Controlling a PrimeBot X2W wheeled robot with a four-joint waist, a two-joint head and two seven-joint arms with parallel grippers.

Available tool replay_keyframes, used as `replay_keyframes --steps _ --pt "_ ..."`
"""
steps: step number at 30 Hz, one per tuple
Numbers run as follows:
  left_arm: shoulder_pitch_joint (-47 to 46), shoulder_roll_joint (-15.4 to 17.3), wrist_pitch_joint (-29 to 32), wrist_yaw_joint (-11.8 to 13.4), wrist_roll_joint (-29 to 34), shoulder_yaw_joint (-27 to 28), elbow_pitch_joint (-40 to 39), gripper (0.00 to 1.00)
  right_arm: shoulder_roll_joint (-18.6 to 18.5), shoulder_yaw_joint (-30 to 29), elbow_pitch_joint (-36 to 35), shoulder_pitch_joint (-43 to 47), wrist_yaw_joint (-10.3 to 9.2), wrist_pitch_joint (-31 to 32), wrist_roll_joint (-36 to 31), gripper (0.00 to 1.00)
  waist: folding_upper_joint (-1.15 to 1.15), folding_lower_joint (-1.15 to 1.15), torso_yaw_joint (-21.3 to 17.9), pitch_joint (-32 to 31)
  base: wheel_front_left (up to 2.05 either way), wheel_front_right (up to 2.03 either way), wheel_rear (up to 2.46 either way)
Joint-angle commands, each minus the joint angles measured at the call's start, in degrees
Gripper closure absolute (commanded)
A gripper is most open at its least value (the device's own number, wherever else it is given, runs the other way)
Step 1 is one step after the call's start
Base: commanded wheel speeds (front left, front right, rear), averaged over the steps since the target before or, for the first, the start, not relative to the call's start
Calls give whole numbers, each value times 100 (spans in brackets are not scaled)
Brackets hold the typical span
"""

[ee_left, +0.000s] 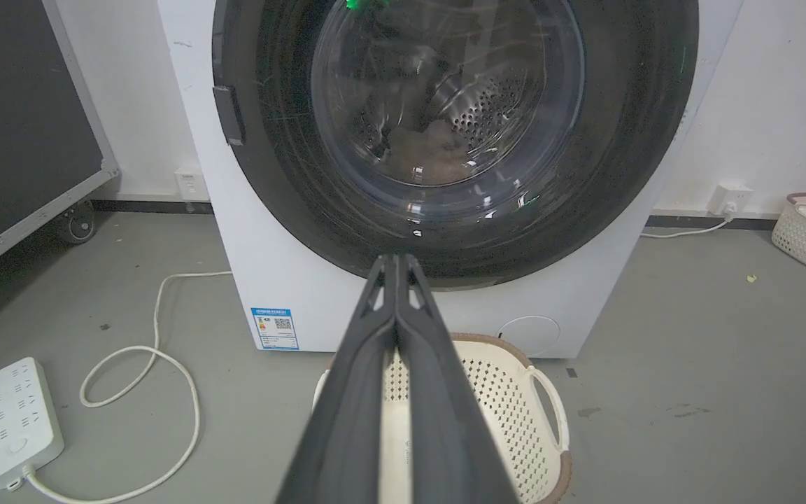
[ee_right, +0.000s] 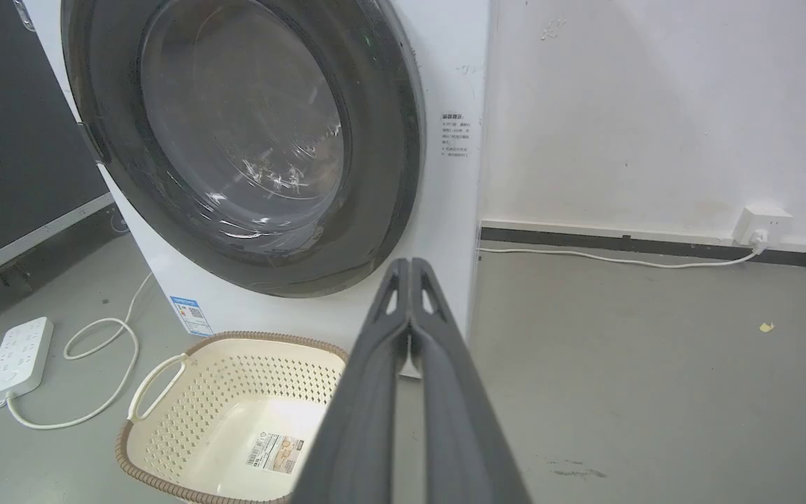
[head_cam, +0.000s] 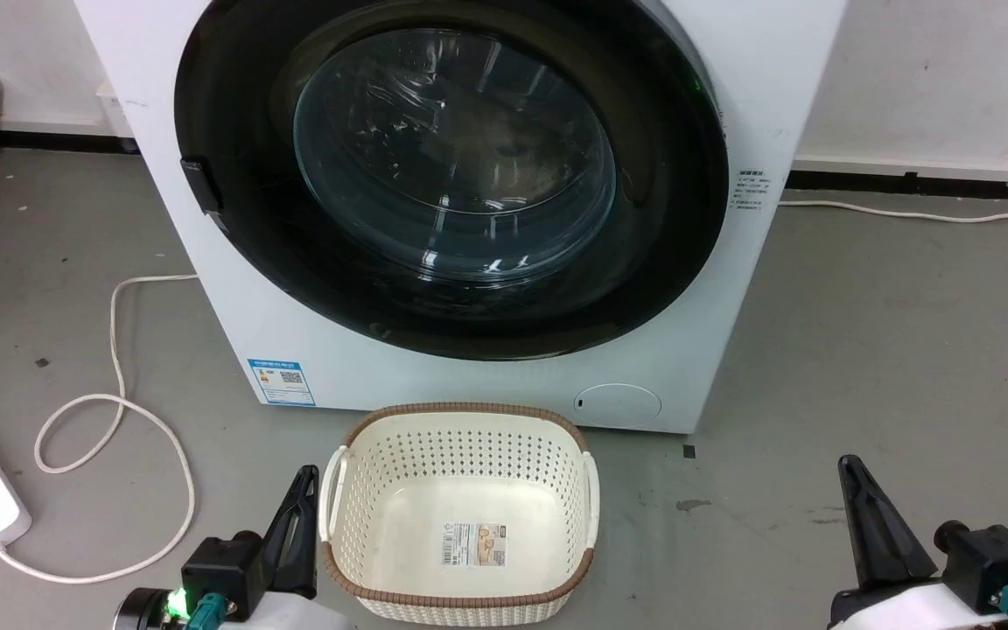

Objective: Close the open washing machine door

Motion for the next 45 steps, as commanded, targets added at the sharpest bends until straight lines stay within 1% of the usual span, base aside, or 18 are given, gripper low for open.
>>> replay_keyframes --steps 1,45 --pt "-38 1 37 41 44 26 -42 100 20 12 -53 -72 -1 34 -55 100 0 0 -2 0 0 0 0" --pt "-97 -10 538 186 246 120 -352 100 46 112 -256 -173 -3 530 -315 100 0 0 -38 7 0 0 0"
